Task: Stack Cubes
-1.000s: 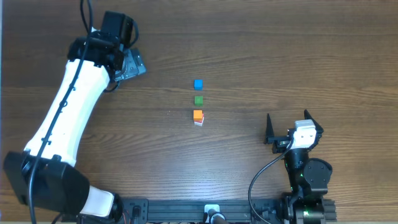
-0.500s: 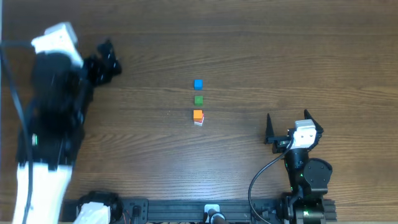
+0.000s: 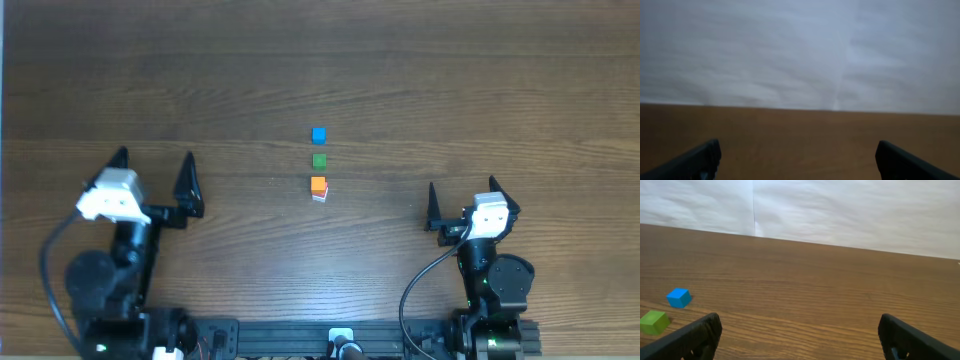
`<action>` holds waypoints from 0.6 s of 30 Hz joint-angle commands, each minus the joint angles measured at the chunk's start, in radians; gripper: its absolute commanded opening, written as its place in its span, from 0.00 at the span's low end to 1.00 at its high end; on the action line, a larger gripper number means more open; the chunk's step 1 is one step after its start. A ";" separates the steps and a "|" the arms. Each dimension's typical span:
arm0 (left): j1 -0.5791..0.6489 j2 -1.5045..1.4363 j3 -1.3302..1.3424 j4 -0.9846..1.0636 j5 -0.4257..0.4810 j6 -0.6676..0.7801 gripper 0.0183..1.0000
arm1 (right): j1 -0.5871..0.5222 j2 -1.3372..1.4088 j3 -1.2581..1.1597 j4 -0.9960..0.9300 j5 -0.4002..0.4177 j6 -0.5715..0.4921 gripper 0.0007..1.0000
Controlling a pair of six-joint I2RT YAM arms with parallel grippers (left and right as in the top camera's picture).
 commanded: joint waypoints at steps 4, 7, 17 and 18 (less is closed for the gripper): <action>0.013 -0.190 -0.271 0.197 0.029 0.029 1.00 | -0.006 -0.009 -0.006 -0.002 0.006 -0.003 0.99; 0.013 -0.231 -0.336 0.264 0.036 0.029 1.00 | -0.006 -0.009 -0.006 -0.002 0.006 -0.003 0.99; 0.022 -0.258 -0.374 0.262 0.047 0.030 1.00 | -0.006 -0.009 -0.006 -0.002 0.006 -0.003 0.99; 0.028 -0.258 -0.374 0.262 0.051 0.030 1.00 | -0.006 -0.009 -0.006 -0.002 0.006 -0.003 0.99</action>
